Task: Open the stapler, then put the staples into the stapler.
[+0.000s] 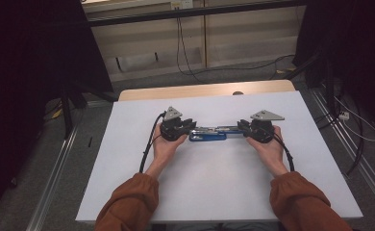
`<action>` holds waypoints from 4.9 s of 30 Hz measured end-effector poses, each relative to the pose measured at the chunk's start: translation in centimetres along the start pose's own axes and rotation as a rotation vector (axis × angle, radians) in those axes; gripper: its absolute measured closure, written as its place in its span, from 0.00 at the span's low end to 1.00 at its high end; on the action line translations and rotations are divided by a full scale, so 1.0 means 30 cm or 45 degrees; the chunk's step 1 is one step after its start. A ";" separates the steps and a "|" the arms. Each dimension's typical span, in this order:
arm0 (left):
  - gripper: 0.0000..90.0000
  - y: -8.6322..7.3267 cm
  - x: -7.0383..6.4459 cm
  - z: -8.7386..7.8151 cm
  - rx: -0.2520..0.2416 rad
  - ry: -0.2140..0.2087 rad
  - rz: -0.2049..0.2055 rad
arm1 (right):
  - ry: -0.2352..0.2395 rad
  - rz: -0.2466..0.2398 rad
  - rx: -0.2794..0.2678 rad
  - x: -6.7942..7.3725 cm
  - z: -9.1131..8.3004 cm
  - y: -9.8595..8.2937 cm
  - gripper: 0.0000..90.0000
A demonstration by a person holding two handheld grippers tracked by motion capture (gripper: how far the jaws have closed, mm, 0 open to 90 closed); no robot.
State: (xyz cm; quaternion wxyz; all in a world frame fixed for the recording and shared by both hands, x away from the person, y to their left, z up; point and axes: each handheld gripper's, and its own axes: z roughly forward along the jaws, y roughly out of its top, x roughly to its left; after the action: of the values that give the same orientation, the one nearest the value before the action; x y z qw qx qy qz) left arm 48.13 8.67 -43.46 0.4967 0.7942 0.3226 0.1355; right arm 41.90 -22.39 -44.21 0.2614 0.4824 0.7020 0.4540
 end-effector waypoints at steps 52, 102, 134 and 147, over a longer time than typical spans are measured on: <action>0.05 -0.078 -0.009 -0.256 -0.047 0.121 0.008 | 0.064 -0.043 -0.098 -0.045 -0.143 0.014 0.07; 0.03 -0.255 -0.146 -0.568 -0.136 0.196 -0.034 | 0.160 0.011 0.212 -0.141 -0.180 -0.009 0.10; 0.03 -0.246 -0.157 -0.535 -0.098 0.114 0.005 | 0.276 -0.168 0.655 -0.179 -0.072 0.029 0.45; 0.03 -0.247 -0.153 -0.536 -0.101 0.112 0.011 | 0.307 -0.184 0.754 -0.182 -0.044 0.040 0.71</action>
State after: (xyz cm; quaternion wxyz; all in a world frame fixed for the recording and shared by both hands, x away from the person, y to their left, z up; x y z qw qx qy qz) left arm 33.24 19.18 -41.92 0.5126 0.7685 0.3352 0.1851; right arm 43.54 -27.74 -42.93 0.0563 0.4292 0.8619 0.2640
